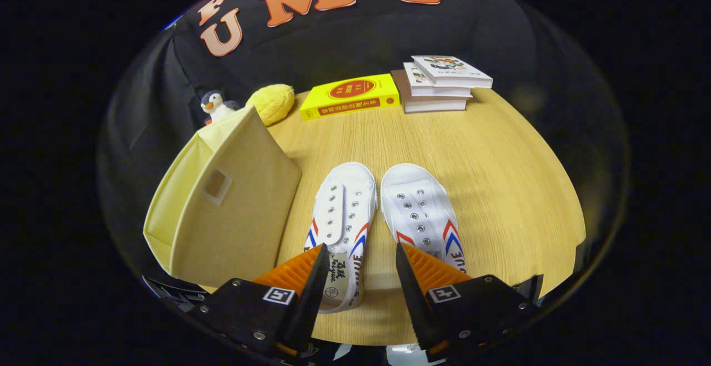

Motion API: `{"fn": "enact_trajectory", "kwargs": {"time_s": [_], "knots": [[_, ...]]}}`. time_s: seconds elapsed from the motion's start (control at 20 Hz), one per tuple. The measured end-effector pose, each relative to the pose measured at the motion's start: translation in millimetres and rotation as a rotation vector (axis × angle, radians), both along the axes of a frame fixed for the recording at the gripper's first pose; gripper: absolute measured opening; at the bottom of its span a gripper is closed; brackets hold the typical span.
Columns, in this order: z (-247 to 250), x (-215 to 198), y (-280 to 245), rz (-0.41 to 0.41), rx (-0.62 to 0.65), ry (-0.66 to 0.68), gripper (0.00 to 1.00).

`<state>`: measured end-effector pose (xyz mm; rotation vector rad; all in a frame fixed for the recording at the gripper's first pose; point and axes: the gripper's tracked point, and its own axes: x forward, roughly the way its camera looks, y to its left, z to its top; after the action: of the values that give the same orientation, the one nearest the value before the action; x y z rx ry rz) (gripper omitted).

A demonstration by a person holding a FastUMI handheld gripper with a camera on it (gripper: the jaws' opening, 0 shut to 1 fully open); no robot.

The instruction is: Open the storage box then place both shoes into the box .Put the left shoe in first, then the right shoe, with the right side of both shoes facing outward in a uniform manner.

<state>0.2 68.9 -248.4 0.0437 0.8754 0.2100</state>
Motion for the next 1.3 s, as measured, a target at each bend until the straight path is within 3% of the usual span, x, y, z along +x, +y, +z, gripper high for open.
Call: {"fn": "enact_trajectory", "kwargs": {"time_s": [0.2,0.55,0.75,0.9,1.3], "knots": [[-25.8,6.5,11.9,0.044,-0.003,0.074,0.51],[-43.4,11.5,18.9,0.106,0.020,0.129,0.41],[-43.5,13.6,23.6,0.096,0.118,0.089,0.19],[-42.3,13.6,22.0,-0.024,0.287,0.102,0.00],[4.1,16.8,32.5,-0.045,0.448,0.049,0.00]]}}
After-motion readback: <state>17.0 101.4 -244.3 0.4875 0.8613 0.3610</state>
